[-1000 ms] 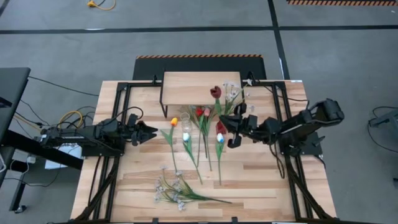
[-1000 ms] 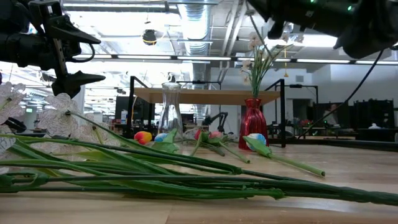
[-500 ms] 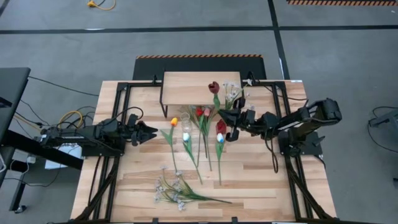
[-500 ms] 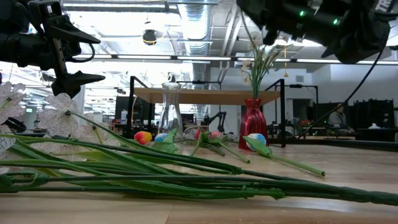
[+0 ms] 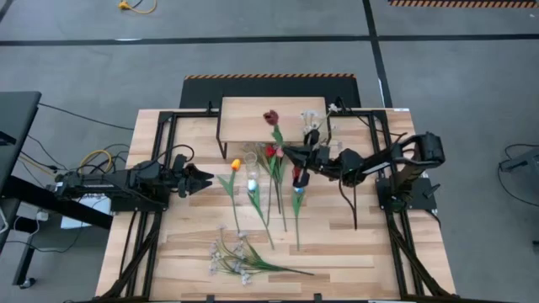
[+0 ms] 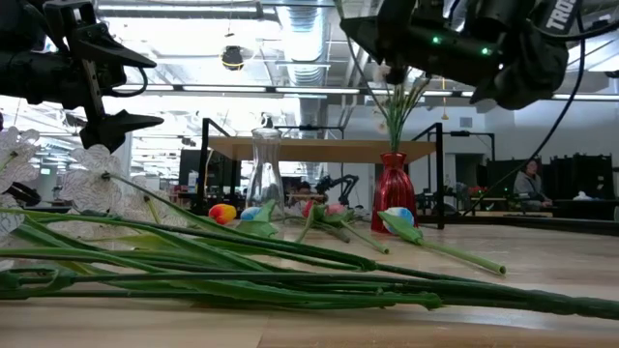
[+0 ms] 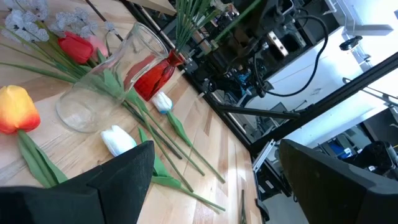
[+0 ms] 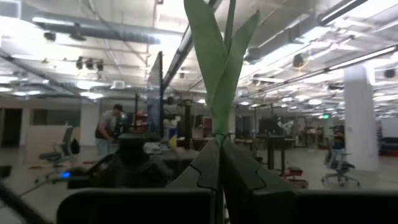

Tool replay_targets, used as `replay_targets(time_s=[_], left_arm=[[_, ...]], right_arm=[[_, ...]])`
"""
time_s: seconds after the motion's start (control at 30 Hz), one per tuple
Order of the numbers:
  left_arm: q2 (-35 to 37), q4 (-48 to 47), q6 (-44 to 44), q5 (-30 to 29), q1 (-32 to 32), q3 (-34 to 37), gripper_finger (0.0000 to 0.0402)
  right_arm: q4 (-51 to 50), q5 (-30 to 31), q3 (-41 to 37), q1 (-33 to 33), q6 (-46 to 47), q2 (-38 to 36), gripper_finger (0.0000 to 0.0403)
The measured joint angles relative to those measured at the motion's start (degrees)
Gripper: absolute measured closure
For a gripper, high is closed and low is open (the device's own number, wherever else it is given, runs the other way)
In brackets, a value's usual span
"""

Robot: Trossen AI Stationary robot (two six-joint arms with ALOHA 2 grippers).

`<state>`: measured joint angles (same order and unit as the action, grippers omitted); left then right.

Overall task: Pick and place flowers into a vace then onto a shelf
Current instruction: Put the dark red flower into the red vase

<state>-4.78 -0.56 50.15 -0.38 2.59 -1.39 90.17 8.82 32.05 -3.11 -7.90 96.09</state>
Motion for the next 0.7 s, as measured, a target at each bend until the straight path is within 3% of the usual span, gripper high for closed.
replay_targets(time_s=[0.7], left_arm=[[0.0, 0.0, 0.0, 0.0, 0.0, 0.0, 0.0069]], right_arm=[[-0.1, 0.3, -0.6, -0.1, -0.1, 0.0, 0.0403]])
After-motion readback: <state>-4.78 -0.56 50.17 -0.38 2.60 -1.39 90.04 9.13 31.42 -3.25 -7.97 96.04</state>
